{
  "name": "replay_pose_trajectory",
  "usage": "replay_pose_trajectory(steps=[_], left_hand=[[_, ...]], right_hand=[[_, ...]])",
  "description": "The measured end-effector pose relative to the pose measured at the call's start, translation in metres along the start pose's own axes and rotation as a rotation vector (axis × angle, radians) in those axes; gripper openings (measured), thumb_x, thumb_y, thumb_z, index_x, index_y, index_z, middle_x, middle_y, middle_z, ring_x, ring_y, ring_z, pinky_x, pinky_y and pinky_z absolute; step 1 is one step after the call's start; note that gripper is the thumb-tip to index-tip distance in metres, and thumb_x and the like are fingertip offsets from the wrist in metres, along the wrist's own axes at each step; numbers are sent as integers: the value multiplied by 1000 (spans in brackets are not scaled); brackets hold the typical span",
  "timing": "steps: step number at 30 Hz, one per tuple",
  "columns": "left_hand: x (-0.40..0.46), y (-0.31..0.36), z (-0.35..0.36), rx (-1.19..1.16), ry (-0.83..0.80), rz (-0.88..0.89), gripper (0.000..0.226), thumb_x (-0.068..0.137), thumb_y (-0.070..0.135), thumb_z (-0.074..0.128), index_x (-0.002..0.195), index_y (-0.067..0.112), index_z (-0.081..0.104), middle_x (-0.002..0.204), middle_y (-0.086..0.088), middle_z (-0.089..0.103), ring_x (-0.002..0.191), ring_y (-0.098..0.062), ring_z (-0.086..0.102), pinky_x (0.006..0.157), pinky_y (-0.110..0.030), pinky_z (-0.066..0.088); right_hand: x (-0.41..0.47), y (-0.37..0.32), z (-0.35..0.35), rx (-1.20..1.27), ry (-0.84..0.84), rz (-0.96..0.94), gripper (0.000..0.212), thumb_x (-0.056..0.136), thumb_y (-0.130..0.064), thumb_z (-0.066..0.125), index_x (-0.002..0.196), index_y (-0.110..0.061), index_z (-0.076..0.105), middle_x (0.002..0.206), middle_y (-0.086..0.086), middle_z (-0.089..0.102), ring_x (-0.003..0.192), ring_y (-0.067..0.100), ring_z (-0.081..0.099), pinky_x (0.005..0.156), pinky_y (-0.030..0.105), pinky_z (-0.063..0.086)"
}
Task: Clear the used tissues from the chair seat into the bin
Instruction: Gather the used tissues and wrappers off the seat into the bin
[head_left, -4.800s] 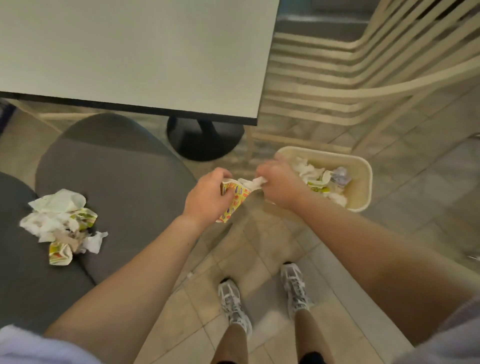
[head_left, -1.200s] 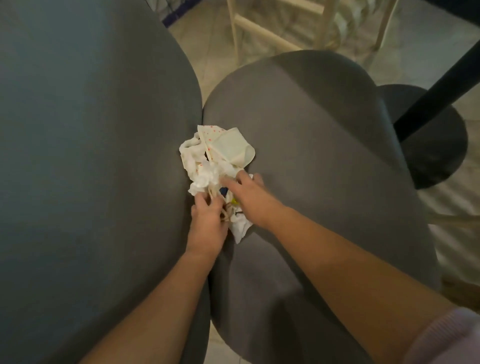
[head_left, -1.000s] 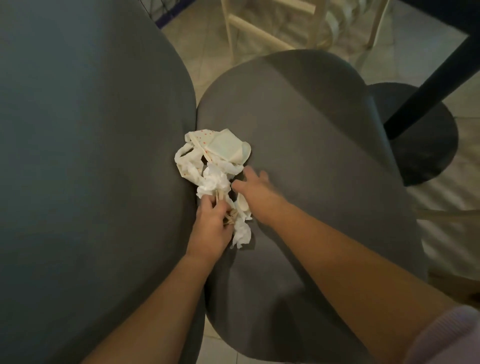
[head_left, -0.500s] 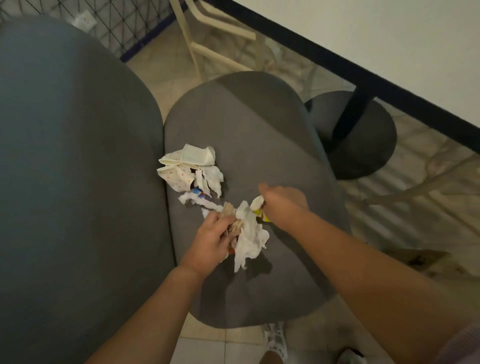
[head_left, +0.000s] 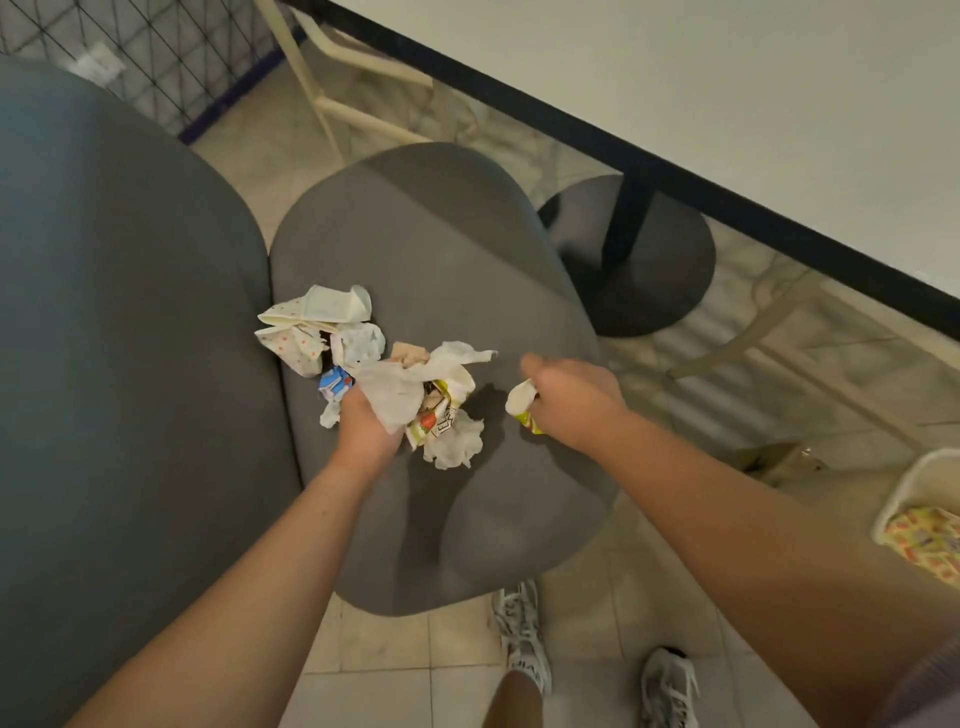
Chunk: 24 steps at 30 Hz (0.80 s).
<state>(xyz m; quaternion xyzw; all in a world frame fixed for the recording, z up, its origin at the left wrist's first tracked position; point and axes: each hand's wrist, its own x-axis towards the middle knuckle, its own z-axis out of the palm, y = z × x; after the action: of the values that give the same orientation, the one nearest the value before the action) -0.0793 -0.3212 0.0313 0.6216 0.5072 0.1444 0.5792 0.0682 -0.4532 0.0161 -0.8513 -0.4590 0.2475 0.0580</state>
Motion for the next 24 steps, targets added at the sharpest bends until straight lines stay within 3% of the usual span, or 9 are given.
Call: replay_pose_trajectory(steps=[4,7,10,14,19,24], left_hand=[[-8,7,8,87,-81,-4,26,90,4,53,73,23,51,71,4,51,66,-8,47,64,-23,40],[-21,18,20,32,-75,-94,23,92,8,50,72,19,48,69,3,48,66,-9,45,65,-24,39],[-29,23,30,149,-146,-4,8,91,7,51,90,14,52,71,5,50,66,-7,46,56,-17,41],[-45,36,54,251,-186,31,15,90,8,54,104,7,58,71,4,52,63,-7,47,49,-13,41],[-93,60,110,374,-345,330,25,82,-1,64,97,16,55,82,13,54,70,1,52,56,1,39],[-138,70,181,452,-575,649,40,71,-6,73,95,22,58,92,18,56,83,16,53,73,-2,41]], right_hand=[[-9,1,-3,31,51,27,19,83,-10,49,101,-13,46,96,10,63,74,29,44,61,30,32],[-22,7,-9,48,87,44,18,83,-13,50,100,-13,46,95,10,63,74,29,46,61,30,34],[-38,15,-17,54,131,46,18,83,-17,50,100,-13,46,94,10,64,71,29,46,59,29,33],[-69,34,-28,100,193,50,21,86,-22,49,103,-11,47,95,11,64,81,34,57,59,30,33],[-132,86,-41,117,294,72,26,90,-33,46,102,-10,49,95,9,65,86,33,61,60,30,32],[-198,149,-45,125,325,205,27,90,-33,45,110,-14,50,101,7,66,92,32,62,63,30,36]])
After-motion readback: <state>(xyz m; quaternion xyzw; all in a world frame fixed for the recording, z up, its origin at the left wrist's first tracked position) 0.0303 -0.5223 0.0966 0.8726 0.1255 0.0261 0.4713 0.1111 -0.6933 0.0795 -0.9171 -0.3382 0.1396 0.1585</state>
